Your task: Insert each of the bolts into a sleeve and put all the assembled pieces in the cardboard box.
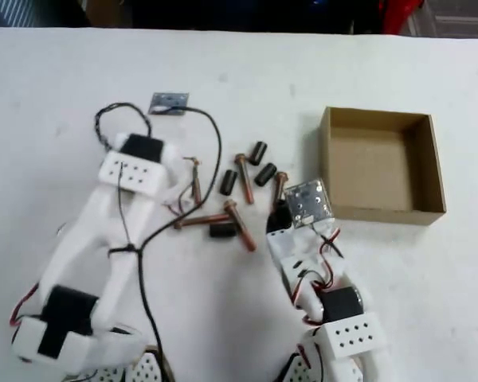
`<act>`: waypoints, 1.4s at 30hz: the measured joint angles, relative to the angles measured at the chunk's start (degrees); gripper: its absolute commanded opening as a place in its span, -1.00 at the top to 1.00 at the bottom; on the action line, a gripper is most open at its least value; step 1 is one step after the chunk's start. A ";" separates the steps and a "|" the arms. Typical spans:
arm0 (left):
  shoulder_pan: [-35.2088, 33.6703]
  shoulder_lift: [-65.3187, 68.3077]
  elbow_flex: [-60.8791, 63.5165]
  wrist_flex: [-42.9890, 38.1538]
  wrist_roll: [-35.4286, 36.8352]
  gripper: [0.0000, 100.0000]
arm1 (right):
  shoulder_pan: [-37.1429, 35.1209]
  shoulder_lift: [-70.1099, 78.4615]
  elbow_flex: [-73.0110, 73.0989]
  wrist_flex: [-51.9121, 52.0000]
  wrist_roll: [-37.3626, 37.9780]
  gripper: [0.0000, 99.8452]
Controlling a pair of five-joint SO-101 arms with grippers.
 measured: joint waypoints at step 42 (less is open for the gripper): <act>2.46 35.96 -31.38 -1.41 10.90 0.72 | 0.00 0.00 0.97 0.00 0.00 0.97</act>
